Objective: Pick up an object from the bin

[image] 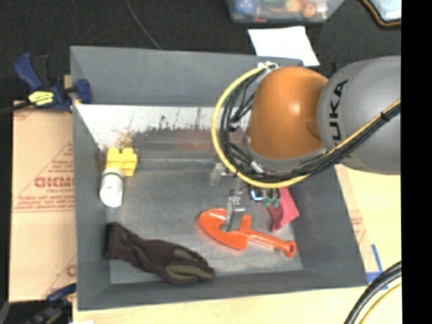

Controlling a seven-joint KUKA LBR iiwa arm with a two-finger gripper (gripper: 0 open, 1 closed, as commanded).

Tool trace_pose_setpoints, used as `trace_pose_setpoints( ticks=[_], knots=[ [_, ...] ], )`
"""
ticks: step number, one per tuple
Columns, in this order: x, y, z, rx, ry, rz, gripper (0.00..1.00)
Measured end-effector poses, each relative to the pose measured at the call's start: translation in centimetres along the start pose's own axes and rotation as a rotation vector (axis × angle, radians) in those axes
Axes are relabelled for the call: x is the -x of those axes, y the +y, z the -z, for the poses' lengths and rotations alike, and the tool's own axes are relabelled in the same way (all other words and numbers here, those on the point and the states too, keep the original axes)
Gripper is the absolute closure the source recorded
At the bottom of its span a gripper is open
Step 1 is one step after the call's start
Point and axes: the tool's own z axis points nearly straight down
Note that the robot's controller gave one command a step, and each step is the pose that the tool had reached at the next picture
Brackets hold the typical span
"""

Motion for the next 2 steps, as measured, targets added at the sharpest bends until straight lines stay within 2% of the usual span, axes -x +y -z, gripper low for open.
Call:
trace_pose_setpoints(
  ticks=[1, 2],
  knots=[
    [0.1, 0.0, 0.5, 0.001, -0.008, -0.002, 0.00],
    [-2.2, -8.9, -13.6, -0.001, -0.002, 0.071, 0.00]
  ],
)
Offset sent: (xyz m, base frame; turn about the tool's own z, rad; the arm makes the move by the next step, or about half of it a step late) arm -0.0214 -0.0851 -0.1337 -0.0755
